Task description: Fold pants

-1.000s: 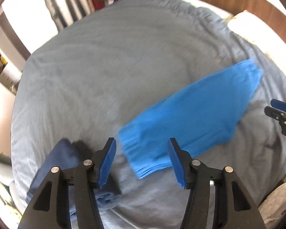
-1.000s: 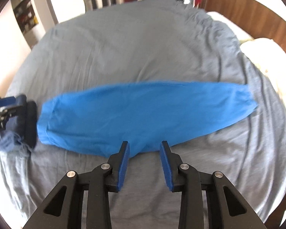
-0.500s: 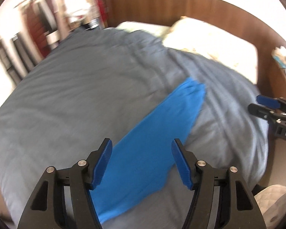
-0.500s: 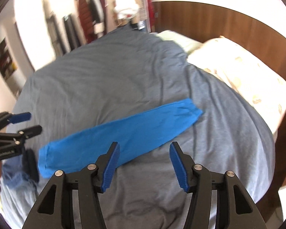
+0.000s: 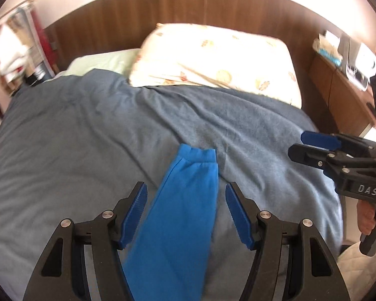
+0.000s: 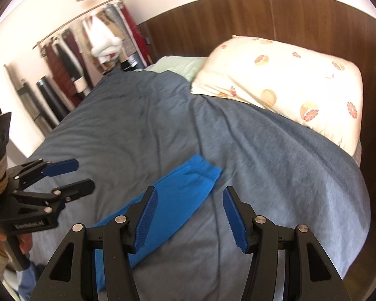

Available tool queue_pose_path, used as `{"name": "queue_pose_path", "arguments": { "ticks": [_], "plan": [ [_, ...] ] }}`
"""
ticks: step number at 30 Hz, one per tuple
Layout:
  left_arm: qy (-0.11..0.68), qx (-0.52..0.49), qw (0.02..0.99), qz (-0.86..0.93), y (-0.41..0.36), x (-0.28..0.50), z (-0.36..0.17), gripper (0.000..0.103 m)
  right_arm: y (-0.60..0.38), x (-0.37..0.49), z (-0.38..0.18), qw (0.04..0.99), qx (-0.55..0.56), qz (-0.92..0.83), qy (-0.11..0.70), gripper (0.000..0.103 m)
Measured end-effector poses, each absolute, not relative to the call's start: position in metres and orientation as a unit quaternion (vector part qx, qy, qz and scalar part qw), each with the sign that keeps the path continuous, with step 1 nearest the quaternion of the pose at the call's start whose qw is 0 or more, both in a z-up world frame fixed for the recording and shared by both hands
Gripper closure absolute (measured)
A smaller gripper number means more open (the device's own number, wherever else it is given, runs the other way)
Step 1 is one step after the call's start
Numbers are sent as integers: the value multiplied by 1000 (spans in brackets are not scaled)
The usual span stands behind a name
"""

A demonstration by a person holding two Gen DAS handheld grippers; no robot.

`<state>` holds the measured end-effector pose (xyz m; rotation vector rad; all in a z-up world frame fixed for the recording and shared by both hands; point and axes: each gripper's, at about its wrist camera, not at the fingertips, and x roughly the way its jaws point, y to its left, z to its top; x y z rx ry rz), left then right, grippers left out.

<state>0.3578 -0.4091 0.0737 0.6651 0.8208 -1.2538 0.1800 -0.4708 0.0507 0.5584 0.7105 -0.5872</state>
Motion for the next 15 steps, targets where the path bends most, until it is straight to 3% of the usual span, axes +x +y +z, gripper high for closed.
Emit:
{"name": "queue_pose_path", "arguments": {
  "ticks": [12,15],
  "plan": [
    [423,350,582,-600,-516,408,-37,41,-536,230,-41,827,353,-286,331,49],
    [431,371,557,-605,-537,414,-60,44,-551,238,-67,811,386,-289,332,53]
  ]
}}
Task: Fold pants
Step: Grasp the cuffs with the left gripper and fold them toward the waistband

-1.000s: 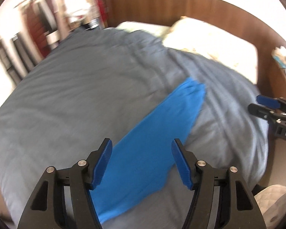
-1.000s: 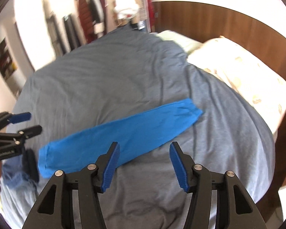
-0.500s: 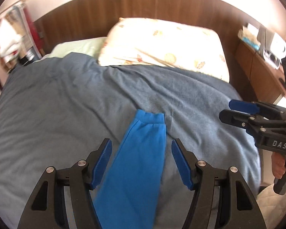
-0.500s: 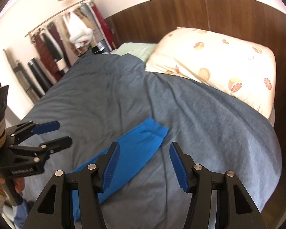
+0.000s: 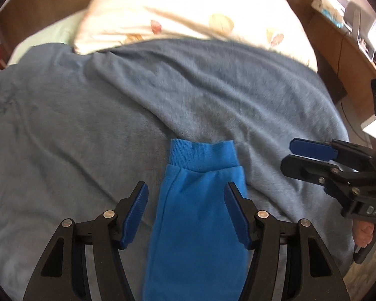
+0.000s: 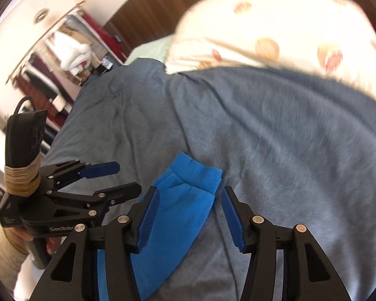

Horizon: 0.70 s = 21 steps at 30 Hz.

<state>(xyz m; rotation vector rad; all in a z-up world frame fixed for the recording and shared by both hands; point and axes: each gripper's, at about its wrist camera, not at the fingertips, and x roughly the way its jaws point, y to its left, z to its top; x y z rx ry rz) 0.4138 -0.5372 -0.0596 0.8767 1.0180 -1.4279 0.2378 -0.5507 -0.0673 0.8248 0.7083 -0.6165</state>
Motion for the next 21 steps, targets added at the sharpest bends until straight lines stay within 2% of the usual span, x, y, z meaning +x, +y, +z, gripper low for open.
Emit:
{"name": "queue_pose_path", "arguments": {
  "ticks": [3,11,21],
  "plan": [
    [444,379,541,-606,-555,420,-78,50,-564,246,-95,794,411,-293,340,59],
    [494,363,502,-609,-595,436,-120,66,-591,263,-146,761,467,-282,352,65],
    [556,323,469,-605,-608,452,-152,69,-610,274,-179,740,512,-261,349,68]
  ]
}}
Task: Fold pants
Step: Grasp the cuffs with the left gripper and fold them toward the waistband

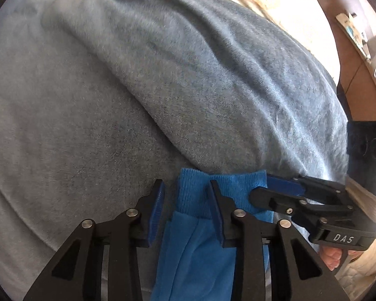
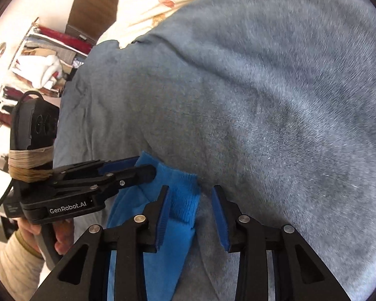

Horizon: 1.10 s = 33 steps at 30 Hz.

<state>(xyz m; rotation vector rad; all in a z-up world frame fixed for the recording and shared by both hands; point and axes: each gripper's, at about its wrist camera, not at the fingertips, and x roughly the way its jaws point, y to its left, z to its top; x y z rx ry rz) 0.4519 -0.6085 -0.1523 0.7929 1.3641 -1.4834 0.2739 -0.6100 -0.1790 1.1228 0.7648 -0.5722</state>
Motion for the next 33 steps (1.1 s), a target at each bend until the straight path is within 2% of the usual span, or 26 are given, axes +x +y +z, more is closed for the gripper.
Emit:
{"name": "queue_pose_path", "arguments": {
  "ticks": [3,4,6,8,14,24,33],
  "plan": [
    [566,320,462,-603,-610,453,-157,72,-612,277,-186,736,522,-254,348,71],
    [573,316,457,-603,-610,454,-158,79,-612,277,-188,736,524,-250,348,74],
    [579,312,453,-602,-610,454,-161,82,-613,278,-190,733,531,-244,348,78],
    [571,311,459,-605,-611,455,-160,90,-614,280,-191,730,536,-242,348,82],
    [529,280,478,-642,-585,456,-108,92,-602,280,-152,760,493,-251,341,87],
    [467,241,516,-677,-497,457,-23,92,-517,288,-41,854,301,-244,347,88],
    [479,244,543,-645,-404,462,-15,92,-433,304,-7,875,195,-191,399,88]
  ]
}}
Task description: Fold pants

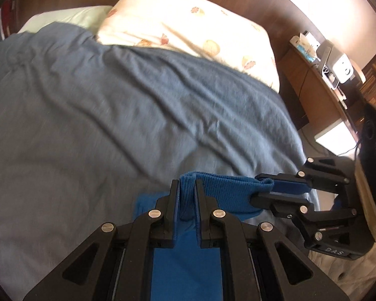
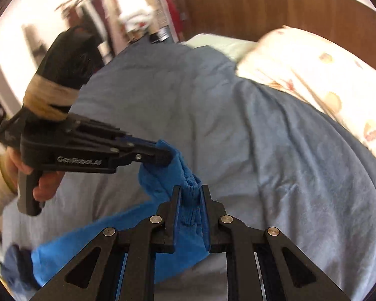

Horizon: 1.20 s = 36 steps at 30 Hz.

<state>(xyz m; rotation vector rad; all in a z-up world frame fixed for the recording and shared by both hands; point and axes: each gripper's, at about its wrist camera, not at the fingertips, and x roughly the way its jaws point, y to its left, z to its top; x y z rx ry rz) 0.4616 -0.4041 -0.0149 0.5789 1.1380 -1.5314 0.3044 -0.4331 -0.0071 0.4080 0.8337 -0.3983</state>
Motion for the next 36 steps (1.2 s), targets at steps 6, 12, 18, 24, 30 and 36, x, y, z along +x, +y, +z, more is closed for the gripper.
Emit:
{"name": "queue_pose_path", "arguments": {
  "ticks": [6,12,18,24,30,36],
  "plan": [
    [503,257,550,-615,-352,460,-33,92,-369,314,-12,871,141,-148,446,88],
    [517,287,554,-586,-308,455,-54,92,-316,320,-31,860,75,-104,494,89],
    [534,288,570,-554,-273,457,-67,92,-272,326,-51,849,25,-65,524,89],
    [539,315,585,-518,-245,464,-75,93,-231,333,-66,843,-6,-29,536,90],
    [550,328,610,-467,-224,482,-76,91,-211,336,-84,826,-6,3,563,93],
    [536,317,621,-475,-235,480,-56,80,-250,318,-75,809,90,-27,580,76]
  ]
}}
